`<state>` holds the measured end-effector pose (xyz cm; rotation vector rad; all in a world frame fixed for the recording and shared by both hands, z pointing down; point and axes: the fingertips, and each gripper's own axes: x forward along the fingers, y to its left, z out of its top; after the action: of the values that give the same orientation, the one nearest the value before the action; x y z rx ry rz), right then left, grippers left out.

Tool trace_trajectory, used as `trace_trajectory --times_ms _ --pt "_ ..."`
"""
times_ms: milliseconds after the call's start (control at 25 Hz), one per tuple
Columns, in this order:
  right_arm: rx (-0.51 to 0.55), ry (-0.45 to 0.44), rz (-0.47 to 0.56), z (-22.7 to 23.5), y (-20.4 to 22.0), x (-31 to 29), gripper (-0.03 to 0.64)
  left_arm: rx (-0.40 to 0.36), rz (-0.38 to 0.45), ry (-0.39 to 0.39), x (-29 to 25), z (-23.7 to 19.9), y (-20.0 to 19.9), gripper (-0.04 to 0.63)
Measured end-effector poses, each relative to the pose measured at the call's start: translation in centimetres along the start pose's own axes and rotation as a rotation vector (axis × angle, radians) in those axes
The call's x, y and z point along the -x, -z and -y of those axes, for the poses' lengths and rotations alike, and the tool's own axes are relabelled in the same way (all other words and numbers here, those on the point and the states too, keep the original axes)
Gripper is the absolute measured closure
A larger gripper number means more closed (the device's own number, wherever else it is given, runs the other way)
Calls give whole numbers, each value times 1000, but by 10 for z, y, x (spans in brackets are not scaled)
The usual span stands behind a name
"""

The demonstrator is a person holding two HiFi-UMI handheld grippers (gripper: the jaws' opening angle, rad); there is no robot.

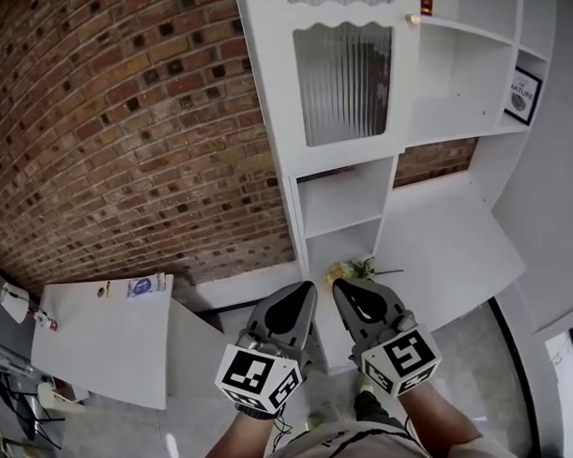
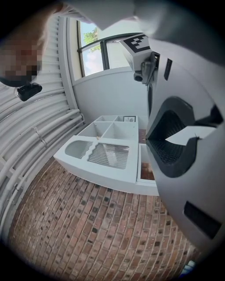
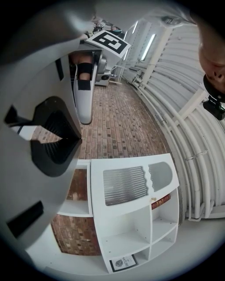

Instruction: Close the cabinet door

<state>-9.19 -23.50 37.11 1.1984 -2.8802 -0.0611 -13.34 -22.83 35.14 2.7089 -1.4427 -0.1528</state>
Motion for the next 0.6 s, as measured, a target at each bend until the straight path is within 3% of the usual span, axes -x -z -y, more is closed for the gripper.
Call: trace_trajectory --times_ms 600 --pt "24 -25 16 -17 -15 -8 600 -21 25 -8 14 -6 -14 584"
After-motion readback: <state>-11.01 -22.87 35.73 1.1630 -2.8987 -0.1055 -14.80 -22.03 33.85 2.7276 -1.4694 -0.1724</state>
